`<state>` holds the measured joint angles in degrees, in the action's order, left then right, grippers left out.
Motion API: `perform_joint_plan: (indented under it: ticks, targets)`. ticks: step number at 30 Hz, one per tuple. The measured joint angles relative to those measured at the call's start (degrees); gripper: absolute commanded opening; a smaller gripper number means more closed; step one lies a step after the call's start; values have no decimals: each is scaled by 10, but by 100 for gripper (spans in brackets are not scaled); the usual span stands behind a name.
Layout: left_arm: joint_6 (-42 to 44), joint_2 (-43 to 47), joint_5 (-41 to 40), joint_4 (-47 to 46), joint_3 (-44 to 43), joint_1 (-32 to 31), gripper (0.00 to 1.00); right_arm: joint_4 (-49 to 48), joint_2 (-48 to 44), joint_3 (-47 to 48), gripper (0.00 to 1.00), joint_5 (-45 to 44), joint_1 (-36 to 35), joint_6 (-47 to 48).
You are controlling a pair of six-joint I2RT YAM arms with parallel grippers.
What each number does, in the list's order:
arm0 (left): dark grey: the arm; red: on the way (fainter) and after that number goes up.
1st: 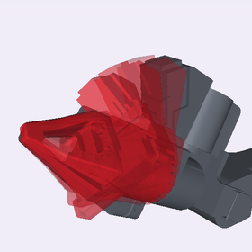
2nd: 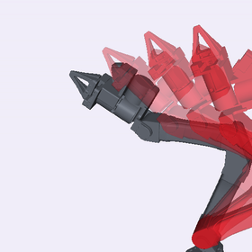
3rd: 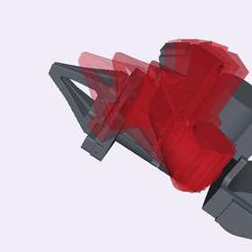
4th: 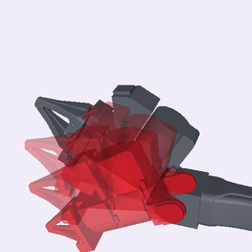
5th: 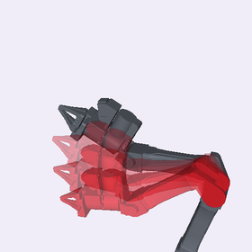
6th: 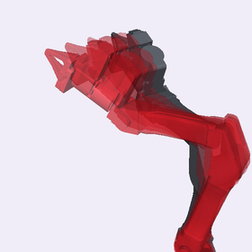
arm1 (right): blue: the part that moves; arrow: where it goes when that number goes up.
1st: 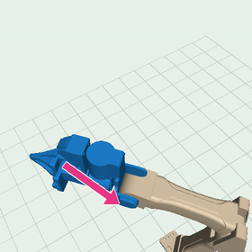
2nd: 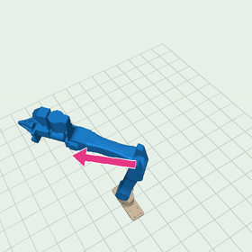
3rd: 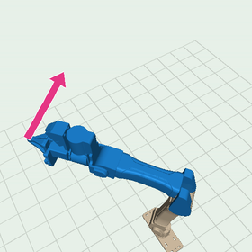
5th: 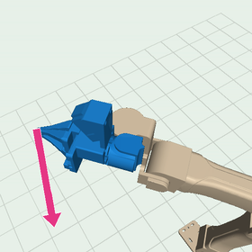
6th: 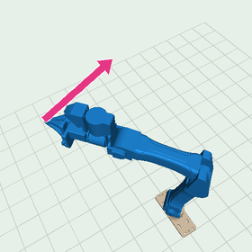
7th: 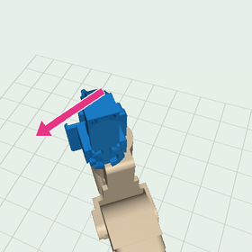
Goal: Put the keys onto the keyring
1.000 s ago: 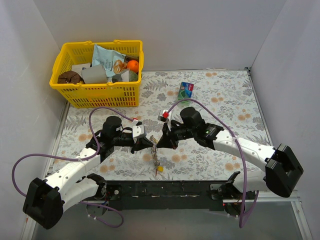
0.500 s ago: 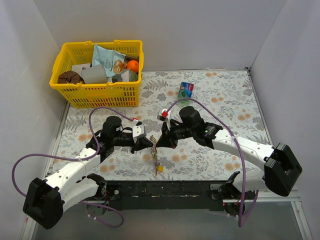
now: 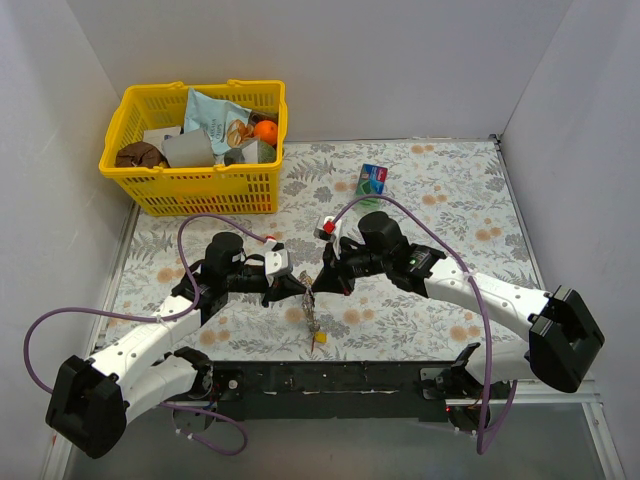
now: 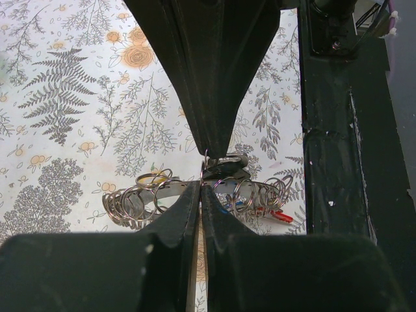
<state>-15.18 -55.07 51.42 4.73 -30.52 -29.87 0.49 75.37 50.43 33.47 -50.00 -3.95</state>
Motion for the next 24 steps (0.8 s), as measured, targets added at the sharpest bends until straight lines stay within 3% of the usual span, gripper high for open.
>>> perform_joint_plan:
  ticks: [24]
  targets:
    - [9,17,-11,11,0,0,0,0,9,-11,1,-18,0,1]
